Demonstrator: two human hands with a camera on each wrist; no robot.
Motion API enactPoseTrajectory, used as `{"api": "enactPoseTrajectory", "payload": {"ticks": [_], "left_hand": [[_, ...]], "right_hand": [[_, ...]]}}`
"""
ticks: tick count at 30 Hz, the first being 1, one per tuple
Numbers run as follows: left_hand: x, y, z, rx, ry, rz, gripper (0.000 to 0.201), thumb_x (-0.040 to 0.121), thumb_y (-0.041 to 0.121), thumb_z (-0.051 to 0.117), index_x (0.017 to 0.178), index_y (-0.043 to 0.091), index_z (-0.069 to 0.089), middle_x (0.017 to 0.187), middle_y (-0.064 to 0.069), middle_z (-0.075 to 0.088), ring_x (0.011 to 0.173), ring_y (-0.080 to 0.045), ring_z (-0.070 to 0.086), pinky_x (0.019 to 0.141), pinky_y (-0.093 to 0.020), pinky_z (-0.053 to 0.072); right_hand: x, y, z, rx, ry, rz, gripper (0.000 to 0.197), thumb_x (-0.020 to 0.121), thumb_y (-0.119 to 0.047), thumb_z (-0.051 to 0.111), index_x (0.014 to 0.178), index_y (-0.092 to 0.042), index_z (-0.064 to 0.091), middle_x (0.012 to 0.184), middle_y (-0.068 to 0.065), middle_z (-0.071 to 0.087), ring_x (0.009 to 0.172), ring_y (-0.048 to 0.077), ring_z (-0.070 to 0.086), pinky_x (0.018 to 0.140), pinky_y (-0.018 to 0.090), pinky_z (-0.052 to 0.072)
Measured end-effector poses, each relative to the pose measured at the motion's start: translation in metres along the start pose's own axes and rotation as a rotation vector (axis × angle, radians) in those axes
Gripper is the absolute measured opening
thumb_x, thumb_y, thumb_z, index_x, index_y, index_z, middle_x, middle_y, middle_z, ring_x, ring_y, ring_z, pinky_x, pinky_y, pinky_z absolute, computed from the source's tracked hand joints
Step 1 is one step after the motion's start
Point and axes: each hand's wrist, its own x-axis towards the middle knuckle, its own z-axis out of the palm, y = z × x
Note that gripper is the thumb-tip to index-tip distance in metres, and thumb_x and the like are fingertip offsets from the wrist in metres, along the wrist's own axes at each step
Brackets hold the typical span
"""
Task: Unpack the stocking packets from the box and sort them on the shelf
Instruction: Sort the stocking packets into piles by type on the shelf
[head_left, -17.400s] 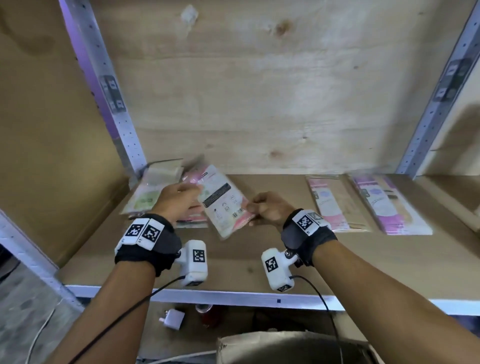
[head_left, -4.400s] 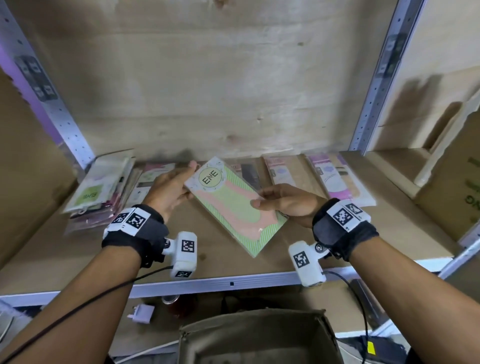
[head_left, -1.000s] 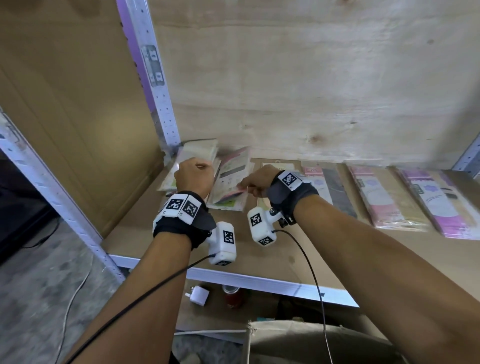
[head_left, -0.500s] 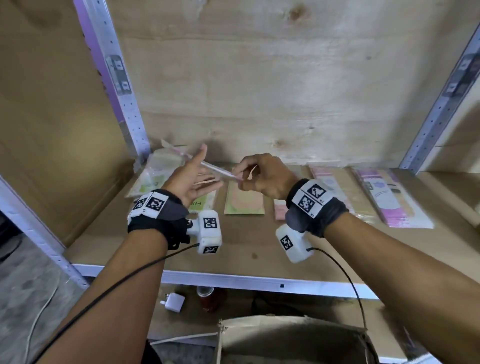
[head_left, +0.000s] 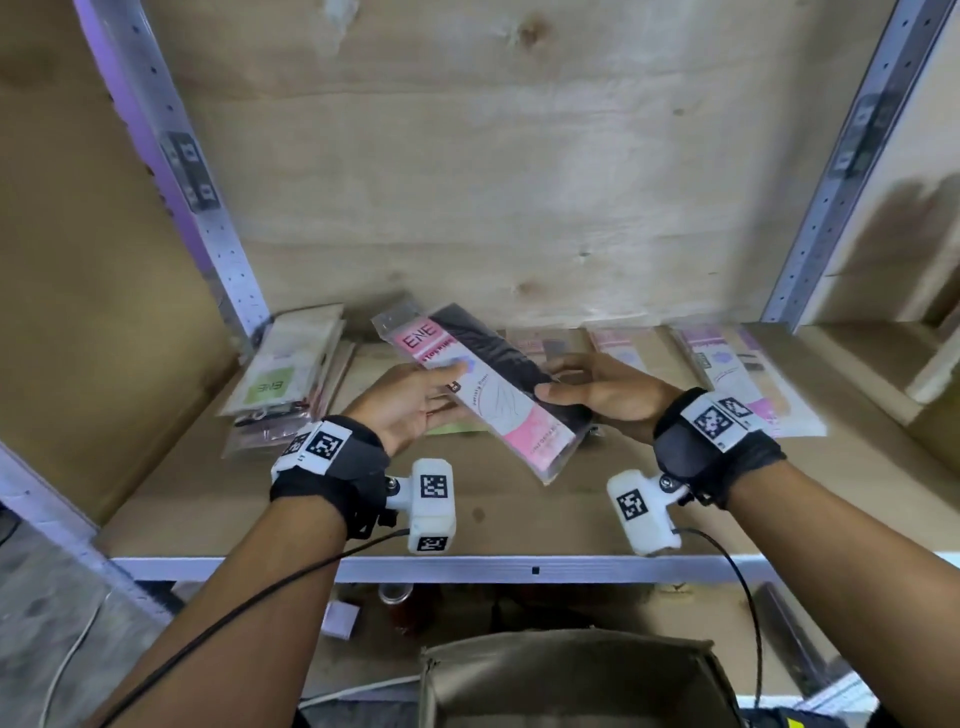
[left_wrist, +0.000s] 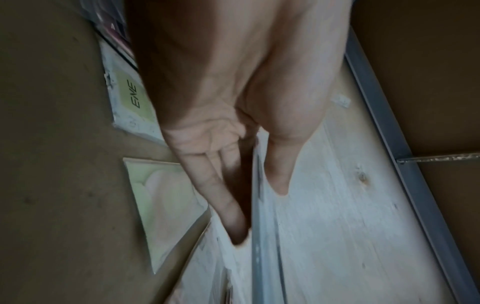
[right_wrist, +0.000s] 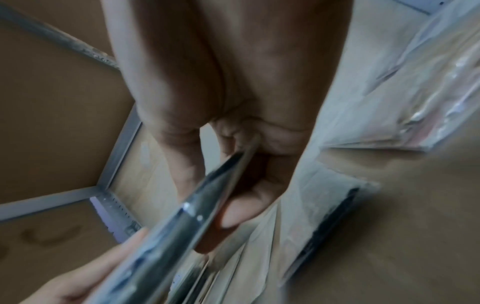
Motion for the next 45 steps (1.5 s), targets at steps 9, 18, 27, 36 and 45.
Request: {"api": "enactPoseTrajectory", "payload": {"ticks": [9, 18, 27, 36, 45], "left_hand": [[0.016, 0.0, -0.011, 0.237, 0.456, 0.163, 0.027, 0.092, 0.05, 0.063, 0.093, 0.023, 0.069, 0.098, -0.009, 0.077, 0.087, -0.024, 0.07, 0.084, -0.039, 0.052], [0.022, -0.002, -0.016, 0.518, 0.388, 0.213, 0.028, 0.098, 0.032, 0.058, 0.098, 0.008, 0.073, 0.095, -0.015, 0.076, 0.087, -0.03, 0.072, 0.089, -0.043, 0.055], [0.024, -0.004, -0.023, 0.562, 0.334, 0.114, 0.029, 0.092, 0.026, 0.048, 0.067, 0.018, 0.06, 0.053, 0.006, 0.058, 0.056, -0.017, 0.052, 0.053, -0.027, 0.04], [0.019, -0.002, -0.008, 0.505, 0.406, 0.185, 0.047, 0.098, 0.056, 0.047, 0.062, 0.027, 0.045, 0.04, 0.007, 0.056, 0.045, -0.013, 0.065, 0.037, -0.013, 0.038], [0.016, 0.004, 0.002, 0.112, 0.251, 0.017, 0.028, 0.099, 0.043, 0.056, 0.106, 0.019, 0.069, 0.063, 0.002, 0.054, 0.045, -0.012, 0.042, 0.044, -0.025, 0.024]], "right_hand": [[-0.009, 0.013, -0.031, -0.041, -0.057, 0.061, 0.031, 0.093, -0.007, 0.062, 0.124, -0.005, 0.061, 0.119, 0.018, 0.069, 0.102, 0.033, 0.067, 0.09, 0.041, 0.055], [-0.016, 0.017, -0.044, -0.104, -0.18, 0.017, 0.024, 0.095, -0.009, 0.06, 0.119, -0.005, 0.062, 0.12, 0.021, 0.067, 0.107, 0.035, 0.066, 0.096, 0.044, 0.052], [-0.018, 0.022, -0.052, -0.221, -0.175, 0.018, 0.018, 0.093, -0.017, 0.066, 0.105, -0.029, 0.071, 0.111, 0.001, 0.073, 0.105, 0.02, 0.067, 0.102, 0.035, 0.049], [-0.022, 0.024, -0.053, -0.197, -0.109, 0.067, 0.021, 0.071, -0.036, 0.08, 0.083, -0.02, 0.074, 0.086, 0.006, 0.075, 0.076, 0.019, 0.065, 0.061, 0.022, 0.05], [-0.022, 0.03, -0.064, -0.132, -0.095, 0.009, 0.042, 0.075, -0.031, 0.078, 0.101, 0.001, 0.068, 0.107, 0.024, 0.067, 0.098, 0.033, 0.061, 0.106, 0.056, 0.039]]}}
